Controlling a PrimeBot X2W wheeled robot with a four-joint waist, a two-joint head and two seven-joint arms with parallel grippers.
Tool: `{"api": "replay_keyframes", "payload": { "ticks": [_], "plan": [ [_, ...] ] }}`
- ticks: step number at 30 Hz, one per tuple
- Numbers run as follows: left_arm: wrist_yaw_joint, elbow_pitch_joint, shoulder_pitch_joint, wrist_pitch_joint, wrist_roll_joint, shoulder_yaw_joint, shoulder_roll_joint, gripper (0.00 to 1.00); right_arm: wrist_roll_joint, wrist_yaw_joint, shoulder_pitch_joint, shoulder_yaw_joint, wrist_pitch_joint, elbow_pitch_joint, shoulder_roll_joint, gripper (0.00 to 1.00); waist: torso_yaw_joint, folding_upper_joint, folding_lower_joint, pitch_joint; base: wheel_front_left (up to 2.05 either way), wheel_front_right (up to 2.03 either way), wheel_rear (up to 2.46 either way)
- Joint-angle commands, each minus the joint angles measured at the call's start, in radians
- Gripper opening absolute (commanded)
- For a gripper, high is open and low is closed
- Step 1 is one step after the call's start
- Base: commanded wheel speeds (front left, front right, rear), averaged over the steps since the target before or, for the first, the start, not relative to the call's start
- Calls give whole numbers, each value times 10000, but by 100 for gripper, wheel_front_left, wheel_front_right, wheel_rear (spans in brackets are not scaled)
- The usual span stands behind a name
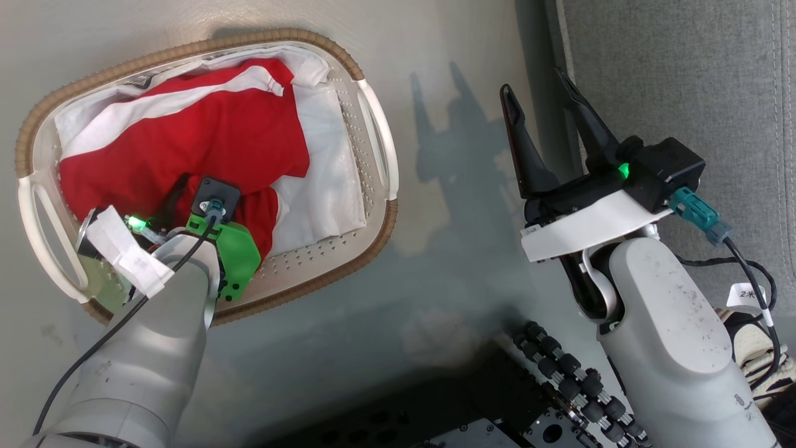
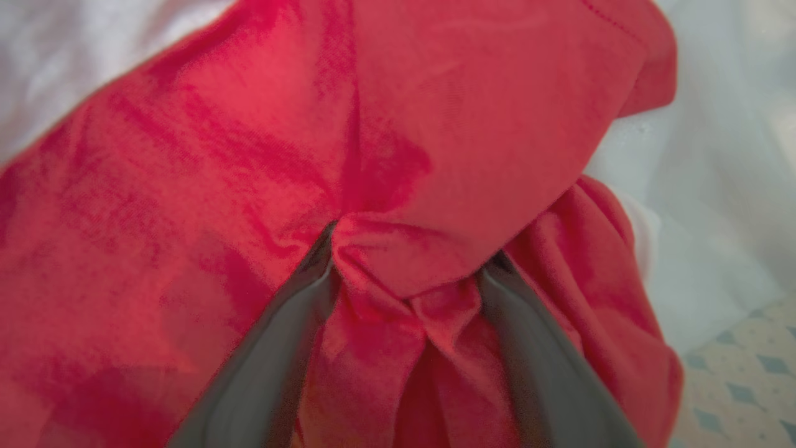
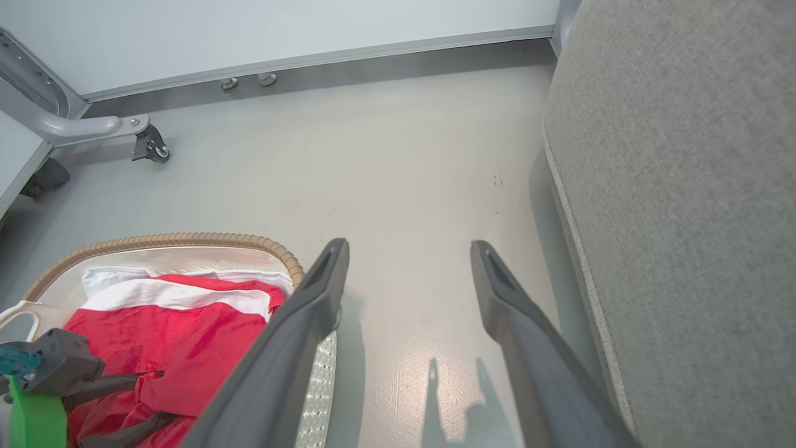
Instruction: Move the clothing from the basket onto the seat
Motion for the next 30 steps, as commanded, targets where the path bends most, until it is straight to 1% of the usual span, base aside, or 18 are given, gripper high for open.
{"api": "replay_keyframes", "payload": {
  "ticks": [1, 6, 10, 13, 15, 22, 30],
  "plan": [
    [-20, 11, -192, 45, 64, -42, 38, 0, 30, -10, -65, -23, -21, -19, -23, 100, 8, 0, -1, 6, 0, 0, 0],
    [-235, 23, -43, 53, -307, 91, -9, 0, 95, -10, -23, -55, -20, 123, -23, 100, 3, 0, -1, -253, 0, 0, 0],
    [-308, 28, 281, -175, -616, 239, -77, 0, 122, -10, 60, -83, -21, 222, -23, 100, 23, 0, -1, -690, 0, 0, 0],
    [-383, 29, 542, -406, -708, 263, -175, 0, 126, -10, 172, -109, -21, 293, -24, 100, 81, 0, -1, -1171, 0, 0, 0],
    [-586, 24, 722, -516, -778, 200, -279, 0, 88, -10, 261, -116, -21, 357, -24, 100, 155, 0, -1, -1484, 0, 0, 0],
    [-773, -188, 1450, -714, -1186, 292, -528, 0, -43, -10, 757, -127, -21, 831, -28, 100, 480, 0, -1, -2839, 0, 0, 0],
    [-896, -1609, 2649, -707, -1522, 399, -639, 0, -276, -10, 1503, -369, -20, 1241, -28, 100, 1037, 0, -1, -4380, 0, 0, 0]
  ]
}}
